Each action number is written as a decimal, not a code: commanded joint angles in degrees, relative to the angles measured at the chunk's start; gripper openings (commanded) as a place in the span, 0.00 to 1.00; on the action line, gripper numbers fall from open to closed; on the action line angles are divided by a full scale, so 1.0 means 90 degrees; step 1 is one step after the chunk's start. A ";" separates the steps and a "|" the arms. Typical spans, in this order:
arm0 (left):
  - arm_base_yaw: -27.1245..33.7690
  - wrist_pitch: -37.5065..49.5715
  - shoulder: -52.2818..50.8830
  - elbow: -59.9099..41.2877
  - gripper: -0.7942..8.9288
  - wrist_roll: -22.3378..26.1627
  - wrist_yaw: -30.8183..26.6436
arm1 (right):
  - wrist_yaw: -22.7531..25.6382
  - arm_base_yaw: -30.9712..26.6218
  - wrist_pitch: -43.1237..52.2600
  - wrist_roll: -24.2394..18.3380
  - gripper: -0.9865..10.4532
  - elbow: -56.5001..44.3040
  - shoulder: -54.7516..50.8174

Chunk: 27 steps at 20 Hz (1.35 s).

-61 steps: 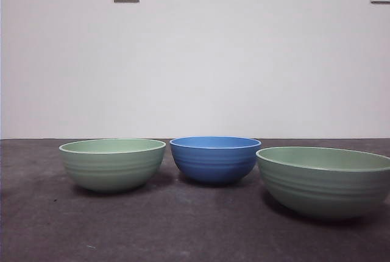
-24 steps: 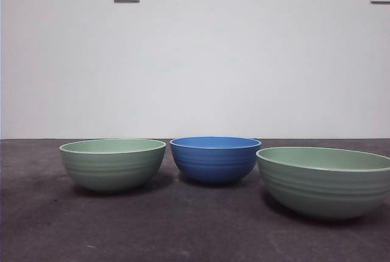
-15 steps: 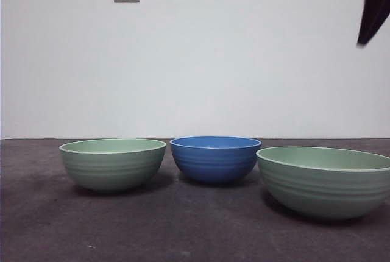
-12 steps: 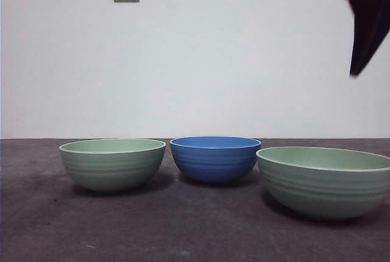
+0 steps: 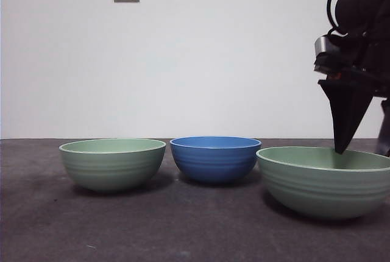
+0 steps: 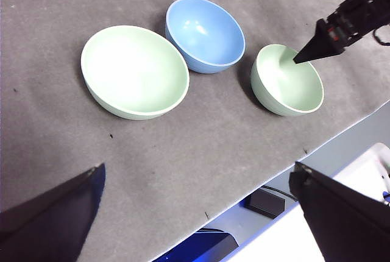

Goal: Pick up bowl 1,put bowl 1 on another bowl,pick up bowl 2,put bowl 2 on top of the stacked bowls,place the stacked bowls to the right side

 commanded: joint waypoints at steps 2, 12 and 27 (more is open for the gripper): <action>-0.0015 0.0019 -0.0019 0.0002 0.71 0.0049 0.0005 | 0.0083 0.0056 0.0102 0.0015 0.21 -0.0005 0.0170; -0.0012 0.0061 -0.0019 0.0002 0.71 0.0053 0.0000 | 0.0192 0.0073 0.0041 -0.0012 0.08 -0.0002 -0.0034; -0.0015 0.0085 0.0330 0.0002 0.71 0.0078 -0.0211 | 0.0719 0.0833 -0.0121 0.0073 0.08 0.1756 -0.0656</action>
